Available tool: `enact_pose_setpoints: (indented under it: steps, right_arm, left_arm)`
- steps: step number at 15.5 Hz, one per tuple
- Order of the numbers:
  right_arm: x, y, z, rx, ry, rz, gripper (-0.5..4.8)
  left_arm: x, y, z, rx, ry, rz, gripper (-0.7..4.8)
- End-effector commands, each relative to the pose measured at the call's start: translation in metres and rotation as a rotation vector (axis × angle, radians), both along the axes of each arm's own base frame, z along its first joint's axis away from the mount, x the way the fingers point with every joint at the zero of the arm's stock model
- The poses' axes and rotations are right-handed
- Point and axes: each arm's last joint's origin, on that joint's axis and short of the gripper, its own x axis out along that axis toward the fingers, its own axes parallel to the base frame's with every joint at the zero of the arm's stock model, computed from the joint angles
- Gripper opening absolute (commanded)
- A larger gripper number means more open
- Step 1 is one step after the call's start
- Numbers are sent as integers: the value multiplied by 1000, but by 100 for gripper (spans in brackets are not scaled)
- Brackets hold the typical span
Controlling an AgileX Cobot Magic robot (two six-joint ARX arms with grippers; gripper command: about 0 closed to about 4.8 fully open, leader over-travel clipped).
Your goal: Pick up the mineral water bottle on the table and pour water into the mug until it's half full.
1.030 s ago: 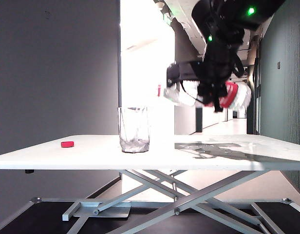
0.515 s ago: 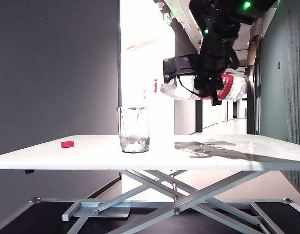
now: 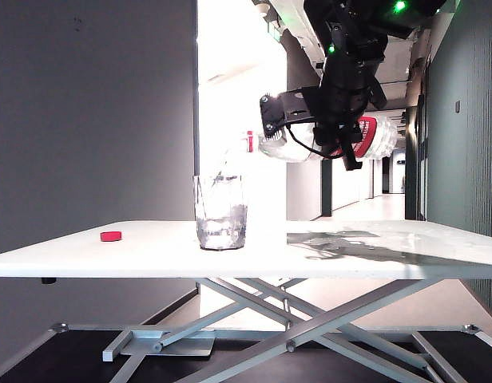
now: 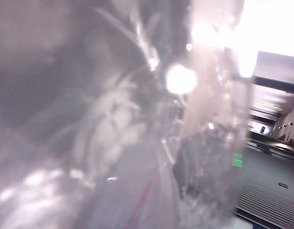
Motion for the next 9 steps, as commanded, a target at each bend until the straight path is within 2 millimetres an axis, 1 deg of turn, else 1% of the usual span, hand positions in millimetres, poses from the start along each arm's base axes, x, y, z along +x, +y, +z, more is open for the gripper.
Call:
enact_pose_setpoints:
  steps: [1,4,5,7,8,9]
  right_arm:
    - [1,0,12,-4,-67,-13,-6]
    - [1,1,12,-2,-68,-13,-6]
    - [1,1,12,63,-68,-32,-5]
    - [1,3,11,239,-47,-42,-5]
    - [0,4,10,355,-16,-35,-5]
    - [-1,7,9,548,39,-25,-5]
  left_arm:
    - [0,0,0,-1,6,-5,-5]
    - [0,0,0,-1,6,-5,-5]
    - [0,0,0,-1,6,-5,-5]
    - [0,0,0,-1,6,-5,-5]
    - [0,0,0,-1,6,-5,-5]
    - [0,0,0,0,6,-5,-5]
